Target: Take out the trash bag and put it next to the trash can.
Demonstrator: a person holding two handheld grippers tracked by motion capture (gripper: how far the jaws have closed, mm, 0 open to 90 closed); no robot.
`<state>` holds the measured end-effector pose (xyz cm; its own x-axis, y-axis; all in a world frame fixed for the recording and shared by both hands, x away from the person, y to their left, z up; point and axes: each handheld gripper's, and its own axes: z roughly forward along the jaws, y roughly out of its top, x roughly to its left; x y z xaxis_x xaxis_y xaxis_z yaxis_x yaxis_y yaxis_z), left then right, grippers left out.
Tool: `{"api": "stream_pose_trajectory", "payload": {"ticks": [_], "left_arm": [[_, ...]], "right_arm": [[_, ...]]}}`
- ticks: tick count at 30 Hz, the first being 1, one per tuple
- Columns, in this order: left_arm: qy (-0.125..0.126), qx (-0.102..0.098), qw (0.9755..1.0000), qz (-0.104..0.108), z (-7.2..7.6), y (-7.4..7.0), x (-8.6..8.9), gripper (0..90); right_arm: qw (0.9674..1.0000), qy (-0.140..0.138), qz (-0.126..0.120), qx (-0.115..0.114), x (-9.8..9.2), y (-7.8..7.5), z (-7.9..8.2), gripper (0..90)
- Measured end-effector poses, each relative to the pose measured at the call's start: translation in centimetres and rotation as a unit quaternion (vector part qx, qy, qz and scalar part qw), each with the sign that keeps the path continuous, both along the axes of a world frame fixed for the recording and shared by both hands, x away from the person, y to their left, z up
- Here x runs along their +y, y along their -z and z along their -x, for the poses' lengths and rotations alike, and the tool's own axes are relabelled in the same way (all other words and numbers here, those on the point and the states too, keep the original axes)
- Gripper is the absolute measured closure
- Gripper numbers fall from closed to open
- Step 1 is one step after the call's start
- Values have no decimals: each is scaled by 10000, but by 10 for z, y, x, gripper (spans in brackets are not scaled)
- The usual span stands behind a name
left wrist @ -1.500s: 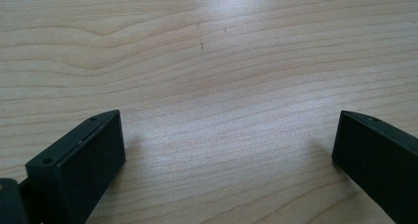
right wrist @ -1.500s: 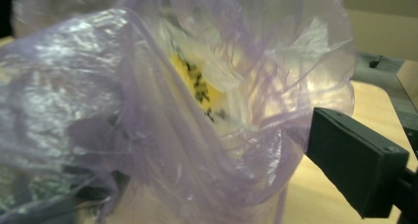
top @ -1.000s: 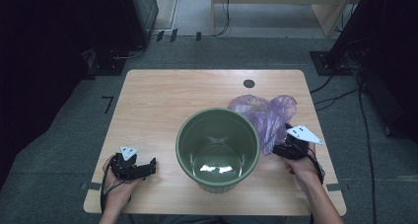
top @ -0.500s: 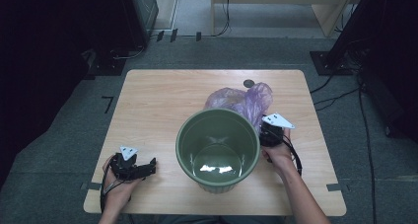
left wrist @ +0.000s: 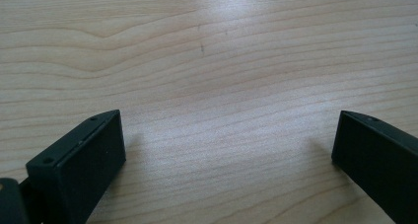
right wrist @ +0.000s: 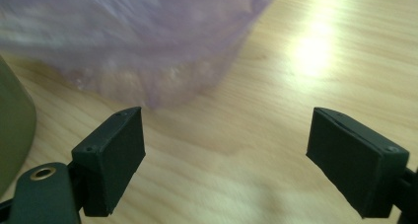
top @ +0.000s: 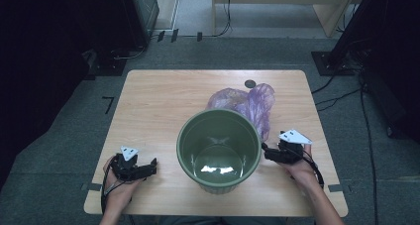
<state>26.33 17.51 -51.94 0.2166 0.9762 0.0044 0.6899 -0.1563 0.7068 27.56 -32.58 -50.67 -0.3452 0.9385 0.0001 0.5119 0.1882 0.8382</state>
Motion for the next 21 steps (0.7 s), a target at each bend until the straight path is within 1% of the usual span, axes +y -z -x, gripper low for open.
{"api": "stream_pose_trajectory", "payload": {"ticks": [1, 3, 5, 6, 8, 9, 11, 15, 19, 20, 21], "left_arm": [[0, 0, 10000, 0, 0, 0, 0, 0], [2, -3, 10000, 0, 0, 0, 0, 0], [1, -3, 10000, 1, 0, 0, 0, 0], [1, -3, 10000, 1, 0, 0, 0, 0], [0, -2, 10000, 2, 0, 0, 0, 0], [1, -3, 10000, 1, 0, 0, 0, 0], [0, 0, 10000, 0, 0, 0, 0, 0], [0, -2, 10000, 1, 0, 0, 0, 0], [1, -2, 10000, 1, 0, 0, 0, 0], [1, -2, 10000, 1, 0, 0, 0, 0], [1, -2, 10000, 1, 0, 0, 0, 0]], "right_arm": [[10000, 0, 0, 0, 0, 0, 0, 144], [9999, 115, 28, 46, -9, 1, 7, 144], [9998, 197, 6, 66, -16, 1, 11, 144], [9998, 197, 6, 66, -16, 1, 11, 144], [9995, 300, -3, 88, -22, 1, 16, 144], [9992, 373, 33, 107, -27, 2, 21, 144], [9991, 399, 41, 123, -30, 3, 24, 144], [9986, 503, 72, 174, -42, 5, 34, 144], [9976, 644, 94, 219, -52, 5, 43, 144], [9970, 723, 118, 245, -59, 6, 49, 144], [9966, 767, 118, 261, -61, 7, 51, 144]]}}
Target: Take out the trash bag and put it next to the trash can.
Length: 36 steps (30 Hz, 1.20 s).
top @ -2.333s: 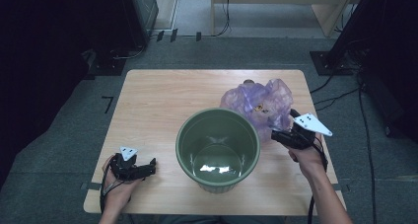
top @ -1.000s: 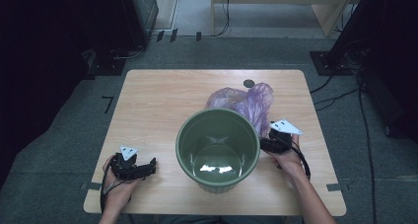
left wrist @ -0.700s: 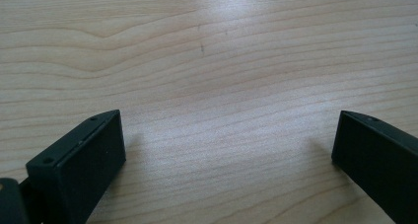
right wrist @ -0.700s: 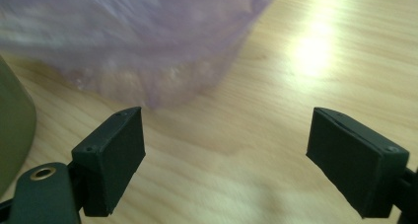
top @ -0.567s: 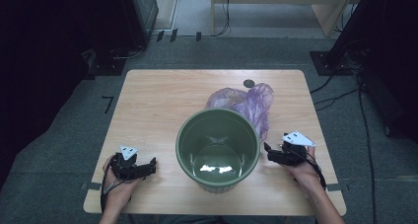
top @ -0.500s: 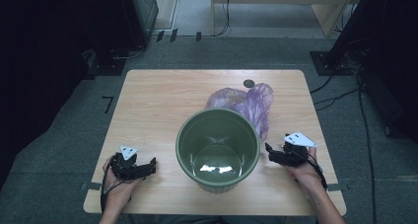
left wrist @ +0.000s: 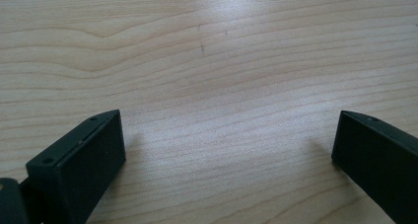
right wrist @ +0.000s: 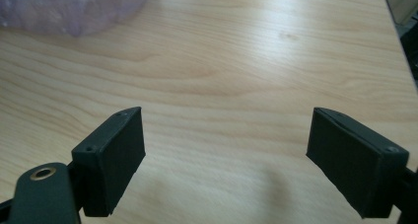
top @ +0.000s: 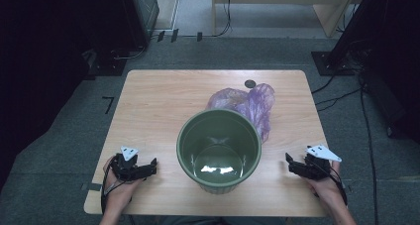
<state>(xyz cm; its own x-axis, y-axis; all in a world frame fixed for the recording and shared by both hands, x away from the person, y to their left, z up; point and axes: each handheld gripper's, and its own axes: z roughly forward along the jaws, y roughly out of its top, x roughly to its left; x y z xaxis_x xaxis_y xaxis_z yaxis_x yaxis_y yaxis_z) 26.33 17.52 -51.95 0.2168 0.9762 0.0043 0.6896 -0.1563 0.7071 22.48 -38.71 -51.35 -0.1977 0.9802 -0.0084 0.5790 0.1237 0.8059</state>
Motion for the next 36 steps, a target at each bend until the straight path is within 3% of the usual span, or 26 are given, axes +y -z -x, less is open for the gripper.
{"api": "stream_pose_trajectory", "payload": {"ticks": [11, 15, 24, 33, 36], "left_arm": [[1, -1, 10000, 0, 0, 0, 0, 0], [0, 0, 10000, 0, 0, 0, 0, 0], [2, 0, 10000, 1, 0, 0, 0, 0], [6, -3, 10000, 6, 0, 0, 0, 0], [13, -4, 10000, 4, -1, 0, 0, 0]], "right_arm": [[9993, 324, 67, 187, -19, 6, 21, 144], [9981, 536, -18, 297, -29, 7, 29, 144], [9965, 765, 50, 334, -41, 8, 40, 144], [9952, 812, 263, 485, -45, 10, 43, 143], [9952, 812, 209, 503, -46, 10, 43, 143]]}}
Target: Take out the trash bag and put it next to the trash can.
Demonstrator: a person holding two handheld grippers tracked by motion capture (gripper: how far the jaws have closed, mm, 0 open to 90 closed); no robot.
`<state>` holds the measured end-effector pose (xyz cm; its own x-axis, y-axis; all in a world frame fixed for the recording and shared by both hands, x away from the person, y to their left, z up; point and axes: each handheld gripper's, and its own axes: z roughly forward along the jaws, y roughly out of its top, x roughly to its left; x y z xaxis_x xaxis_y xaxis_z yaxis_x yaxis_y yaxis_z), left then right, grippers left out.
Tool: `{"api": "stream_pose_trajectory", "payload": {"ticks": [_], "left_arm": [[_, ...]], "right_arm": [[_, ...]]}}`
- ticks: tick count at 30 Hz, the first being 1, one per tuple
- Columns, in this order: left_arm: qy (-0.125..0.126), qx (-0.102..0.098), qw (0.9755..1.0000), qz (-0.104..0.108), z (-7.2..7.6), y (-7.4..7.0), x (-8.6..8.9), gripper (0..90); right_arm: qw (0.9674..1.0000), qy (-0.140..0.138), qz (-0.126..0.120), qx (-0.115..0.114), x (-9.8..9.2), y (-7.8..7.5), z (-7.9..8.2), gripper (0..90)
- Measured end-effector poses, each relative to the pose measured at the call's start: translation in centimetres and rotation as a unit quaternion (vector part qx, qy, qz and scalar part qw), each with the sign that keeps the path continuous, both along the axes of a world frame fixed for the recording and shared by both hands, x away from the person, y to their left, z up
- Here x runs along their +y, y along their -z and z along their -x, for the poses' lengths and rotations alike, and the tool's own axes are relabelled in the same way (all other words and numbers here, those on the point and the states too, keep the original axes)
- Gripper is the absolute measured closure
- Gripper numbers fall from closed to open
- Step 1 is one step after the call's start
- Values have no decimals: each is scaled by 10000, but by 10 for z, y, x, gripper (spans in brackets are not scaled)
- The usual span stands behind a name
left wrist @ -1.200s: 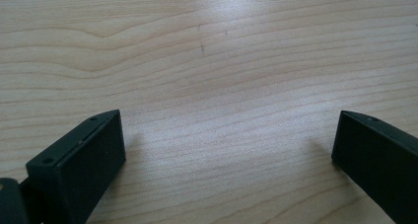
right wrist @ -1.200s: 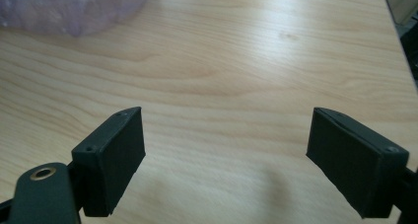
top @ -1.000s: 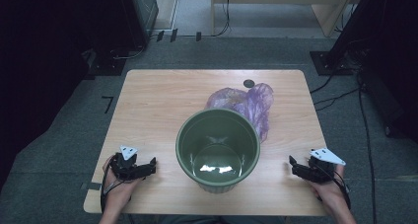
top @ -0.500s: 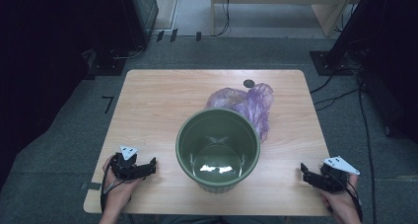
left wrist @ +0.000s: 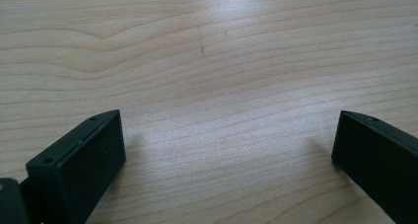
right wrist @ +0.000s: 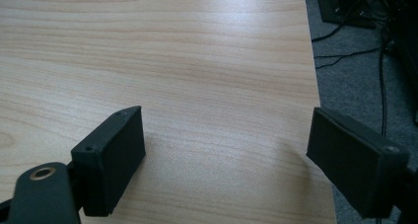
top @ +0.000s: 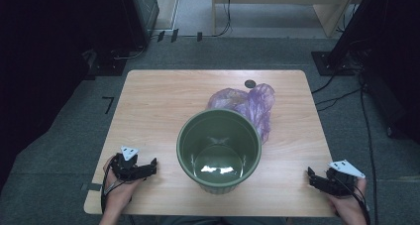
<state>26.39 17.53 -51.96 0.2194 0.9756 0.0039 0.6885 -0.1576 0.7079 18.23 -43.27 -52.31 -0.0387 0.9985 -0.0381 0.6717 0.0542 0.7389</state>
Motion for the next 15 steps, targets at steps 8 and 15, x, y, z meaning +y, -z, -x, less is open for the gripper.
{"api": "stream_pose_trajectory", "payload": {"ticks": [8, 15], "left_arm": [[12, 2, 10000, 0, 0, 0, 0, 0], [17, 5, 10000, 0, 0, 0, 0, 0]], "right_arm": [[9994, -37, -316, 119, -7, 1, -3, 137], [9994, -45, -315, 120, -7, 1, -3, 133]]}}
